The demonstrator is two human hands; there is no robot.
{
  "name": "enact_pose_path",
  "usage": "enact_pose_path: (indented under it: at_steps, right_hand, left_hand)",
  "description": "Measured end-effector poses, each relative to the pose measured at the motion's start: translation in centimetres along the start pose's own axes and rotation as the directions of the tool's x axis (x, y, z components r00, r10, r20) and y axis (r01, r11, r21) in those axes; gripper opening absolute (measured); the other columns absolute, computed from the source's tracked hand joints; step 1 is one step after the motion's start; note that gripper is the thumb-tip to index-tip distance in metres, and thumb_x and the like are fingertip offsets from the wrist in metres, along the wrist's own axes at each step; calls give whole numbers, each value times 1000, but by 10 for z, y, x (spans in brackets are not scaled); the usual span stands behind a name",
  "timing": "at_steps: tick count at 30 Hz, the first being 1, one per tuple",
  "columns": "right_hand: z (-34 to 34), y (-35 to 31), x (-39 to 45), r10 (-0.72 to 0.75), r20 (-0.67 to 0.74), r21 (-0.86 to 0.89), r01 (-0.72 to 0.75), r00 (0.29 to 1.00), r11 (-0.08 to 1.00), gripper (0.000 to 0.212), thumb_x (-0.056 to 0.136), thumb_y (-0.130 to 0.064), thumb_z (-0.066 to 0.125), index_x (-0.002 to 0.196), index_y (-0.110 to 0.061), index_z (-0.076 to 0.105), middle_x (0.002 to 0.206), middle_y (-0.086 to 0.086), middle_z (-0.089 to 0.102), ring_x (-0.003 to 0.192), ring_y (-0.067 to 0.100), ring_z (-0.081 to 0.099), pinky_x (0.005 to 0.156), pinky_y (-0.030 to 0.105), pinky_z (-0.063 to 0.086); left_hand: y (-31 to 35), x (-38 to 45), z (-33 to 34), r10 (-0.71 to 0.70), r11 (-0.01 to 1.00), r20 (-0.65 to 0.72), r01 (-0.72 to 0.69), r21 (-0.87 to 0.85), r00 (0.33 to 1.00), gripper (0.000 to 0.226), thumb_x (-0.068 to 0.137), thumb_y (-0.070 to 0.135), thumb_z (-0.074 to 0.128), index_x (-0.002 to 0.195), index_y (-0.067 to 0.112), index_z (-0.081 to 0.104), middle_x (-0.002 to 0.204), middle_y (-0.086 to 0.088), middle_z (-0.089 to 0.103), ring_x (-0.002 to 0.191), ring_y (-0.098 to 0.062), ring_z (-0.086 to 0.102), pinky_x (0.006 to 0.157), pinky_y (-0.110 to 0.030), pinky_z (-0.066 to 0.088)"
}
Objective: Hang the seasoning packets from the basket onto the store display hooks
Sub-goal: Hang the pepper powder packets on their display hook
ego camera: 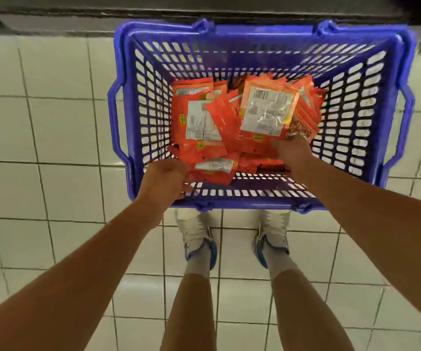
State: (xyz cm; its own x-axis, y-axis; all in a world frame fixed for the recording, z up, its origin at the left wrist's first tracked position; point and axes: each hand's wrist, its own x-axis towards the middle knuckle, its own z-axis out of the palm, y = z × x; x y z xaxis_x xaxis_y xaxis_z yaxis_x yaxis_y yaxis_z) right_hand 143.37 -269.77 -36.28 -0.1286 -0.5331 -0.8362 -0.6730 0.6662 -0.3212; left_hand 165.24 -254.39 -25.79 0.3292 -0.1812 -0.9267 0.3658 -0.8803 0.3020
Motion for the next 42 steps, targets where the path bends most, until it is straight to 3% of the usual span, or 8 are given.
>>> enact_pose_path:
  at_steps: [11,16,19,21,25,30,35,42]
  right_hand:
    - [6,4,-27,97,155,431,-155,983,889,22,91,-5,66,109,-18,66,94,6,77,69,22,74,58,35,60]
    - [-23,-15,-78,129,614,320,-395,779,861,31,90,-2,62,69,-18,76,70,7,67,45,15,51,40,22,45]
    - [-25,-22,-98,95,716,228,-360,691,905,36,92,-11,65,60,-23,78,68,7,71,42,16,57,43,24,49]
    - [-25,-28,-96,71,702,261,-348,709,901,27,94,-30,66,73,-21,80,76,11,74,47,20,63,46,28,53]
    - [-17,-23,-49,193,290,281,-277,937,919,22,98,-29,61,109,-10,66,83,10,76,63,22,71,53,31,58]
    - [-8,2,6,-16,-135,-322,-29,991,946,48,88,-18,67,133,-14,49,130,13,57,108,30,60,84,44,57]
    - [-3,10,26,-627,314,-879,468,713,93,83,80,-23,76,150,-29,32,159,28,21,149,49,19,112,65,32]
    - [-13,6,30,-590,455,-880,438,666,-184,64,87,-35,71,144,-27,44,162,30,14,152,48,10,117,67,19]
  left_hand:
    - [-10,17,4,160,958,-8,-153,244,987,18,93,9,63,101,21,72,94,2,75,74,-9,72,61,-23,55]
    - [-6,9,-1,627,430,251,-597,678,737,87,88,21,78,158,27,26,158,-7,30,144,-28,35,108,-49,44]
    - [0,7,2,673,206,504,-792,574,541,71,84,17,82,148,18,50,160,-10,36,148,-33,35,111,-59,40]
    - [0,3,7,706,288,498,-846,449,504,46,90,11,74,134,18,64,136,12,63,130,-8,55,104,-40,50]
    - [-2,3,11,571,719,112,-561,409,813,23,101,22,58,122,24,68,62,17,66,47,5,59,39,-12,43]
    - [1,25,4,407,910,-46,-400,105,912,12,98,23,63,107,26,71,84,18,71,74,-1,71,50,-17,56]
    - [-6,39,-2,380,925,27,-380,-16,924,31,98,23,64,80,47,71,87,25,76,81,-1,74,56,-18,58]
    - [-13,39,0,338,934,-2,-336,-121,941,36,97,25,65,77,53,73,90,24,76,82,1,74,59,-22,58]
